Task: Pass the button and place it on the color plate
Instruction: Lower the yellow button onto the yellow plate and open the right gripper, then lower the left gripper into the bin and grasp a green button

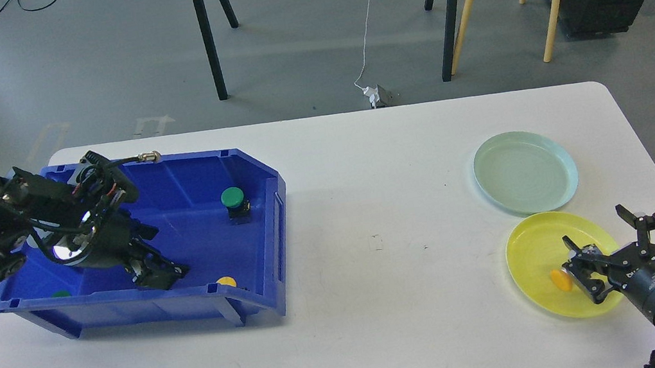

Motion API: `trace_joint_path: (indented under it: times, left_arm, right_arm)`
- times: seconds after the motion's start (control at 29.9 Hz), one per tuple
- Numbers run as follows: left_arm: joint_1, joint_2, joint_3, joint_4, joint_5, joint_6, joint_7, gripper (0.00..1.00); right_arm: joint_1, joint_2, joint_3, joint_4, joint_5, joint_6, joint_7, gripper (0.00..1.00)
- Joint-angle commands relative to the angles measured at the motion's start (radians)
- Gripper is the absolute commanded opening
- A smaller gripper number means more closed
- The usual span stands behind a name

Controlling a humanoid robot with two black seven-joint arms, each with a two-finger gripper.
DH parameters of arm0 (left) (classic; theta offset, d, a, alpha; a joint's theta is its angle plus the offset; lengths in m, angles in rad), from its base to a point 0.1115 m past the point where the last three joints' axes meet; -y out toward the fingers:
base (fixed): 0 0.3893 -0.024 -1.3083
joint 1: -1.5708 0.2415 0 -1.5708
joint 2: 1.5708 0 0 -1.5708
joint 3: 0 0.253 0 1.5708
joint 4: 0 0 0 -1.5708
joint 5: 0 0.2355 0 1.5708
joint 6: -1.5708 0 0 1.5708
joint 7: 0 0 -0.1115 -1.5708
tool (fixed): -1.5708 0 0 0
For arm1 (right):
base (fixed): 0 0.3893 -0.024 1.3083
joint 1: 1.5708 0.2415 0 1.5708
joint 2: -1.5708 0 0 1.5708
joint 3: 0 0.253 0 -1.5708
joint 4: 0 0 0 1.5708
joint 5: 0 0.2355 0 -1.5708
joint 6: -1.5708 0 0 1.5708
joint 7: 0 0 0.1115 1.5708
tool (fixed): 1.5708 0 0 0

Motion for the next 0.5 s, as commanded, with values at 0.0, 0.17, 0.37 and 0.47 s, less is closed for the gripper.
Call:
trace_joint_path:
  times: [0.0,0.17,0.37,0.47]
  left_arm:
    - [0.003,0.000,0.026,0.054,0.016,0.000,0.000,0.97]
    - [-0.002,-0.012,0.027,0.148,0.017,0.000,0.000,0.96]
    - [0.003,-0.037,0.027,0.196,0.016,0.000,0.000,0.96]
    - [0.015,-0.080,0.030,0.262,0.016,0.000,0.000,0.96]
  right_arm:
    - [-0.031,0.033,-0.006,0.000,-0.002,0.032,0.000,0.98]
    - [-0.083,0.039,-0.006,0.000,-0.002,0.119,0.001,0.98]
    - [-0.115,0.039,-0.006,-0.001,-0.005,0.164,0.004,0.98]
    - [-0.118,0.039,-0.006,-0.001,-0.005,0.164,0.004,0.98]
